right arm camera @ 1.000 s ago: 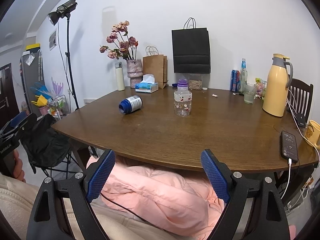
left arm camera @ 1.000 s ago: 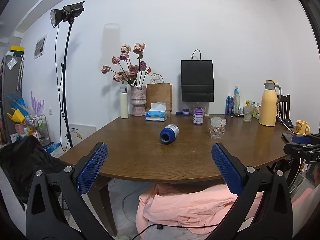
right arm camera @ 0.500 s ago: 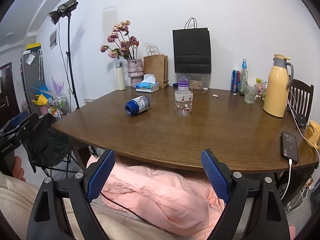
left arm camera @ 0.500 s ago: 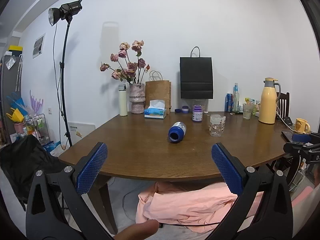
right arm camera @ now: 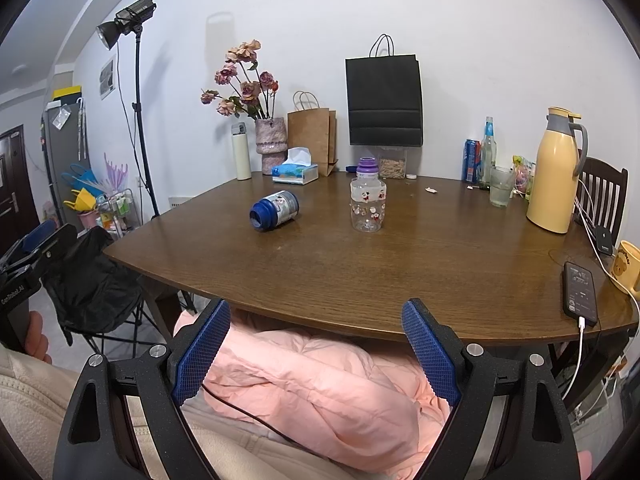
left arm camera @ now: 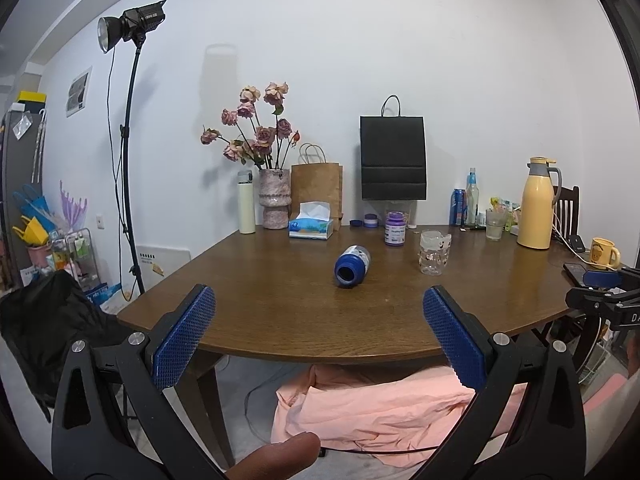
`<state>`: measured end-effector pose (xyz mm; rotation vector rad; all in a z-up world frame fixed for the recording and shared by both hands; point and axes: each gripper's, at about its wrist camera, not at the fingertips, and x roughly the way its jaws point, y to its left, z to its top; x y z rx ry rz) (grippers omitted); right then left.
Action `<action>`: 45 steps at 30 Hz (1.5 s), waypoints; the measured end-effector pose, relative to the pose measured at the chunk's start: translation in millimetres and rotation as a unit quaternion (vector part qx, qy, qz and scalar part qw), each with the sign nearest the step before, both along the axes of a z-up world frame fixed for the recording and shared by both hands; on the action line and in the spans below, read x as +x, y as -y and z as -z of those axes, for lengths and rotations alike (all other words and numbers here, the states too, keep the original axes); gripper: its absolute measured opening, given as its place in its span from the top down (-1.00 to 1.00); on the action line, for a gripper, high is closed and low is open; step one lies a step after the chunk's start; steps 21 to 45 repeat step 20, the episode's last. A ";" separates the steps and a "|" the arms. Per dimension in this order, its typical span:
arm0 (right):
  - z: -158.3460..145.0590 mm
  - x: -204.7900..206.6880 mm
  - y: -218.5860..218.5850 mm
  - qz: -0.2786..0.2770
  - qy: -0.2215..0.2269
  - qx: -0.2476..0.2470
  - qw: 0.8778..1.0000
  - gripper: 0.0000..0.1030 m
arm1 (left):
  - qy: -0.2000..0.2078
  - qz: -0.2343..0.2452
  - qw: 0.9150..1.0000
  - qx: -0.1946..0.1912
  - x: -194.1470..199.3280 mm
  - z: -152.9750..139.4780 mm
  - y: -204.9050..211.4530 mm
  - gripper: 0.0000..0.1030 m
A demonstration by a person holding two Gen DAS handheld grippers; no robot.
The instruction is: Flip cup upright
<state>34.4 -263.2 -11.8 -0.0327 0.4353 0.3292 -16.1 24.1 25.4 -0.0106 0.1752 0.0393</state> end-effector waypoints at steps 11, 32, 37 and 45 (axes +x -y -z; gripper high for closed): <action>0.3 -0.1 -0.6 0.000 0.001 -0.002 1.000 -0.78 | 0.002 0.000 1.000 0.002 -0.2 -0.6 -0.1 -1.00; 0.4 0.6 -1.2 0.000 0.000 -0.002 1.000 -0.78 | 0.000 -0.002 1.000 0.004 -0.8 -1.3 -1.5 -1.00; 0.4 0.6 -1.2 0.000 0.000 -0.002 1.000 -0.78 | 0.000 -0.002 1.000 0.004 -0.8 -1.3 -1.5 -1.00; 0.4 0.6 -1.2 0.000 0.000 -0.002 1.000 -0.78 | 0.000 -0.002 1.000 0.004 -0.8 -1.3 -1.5 -1.00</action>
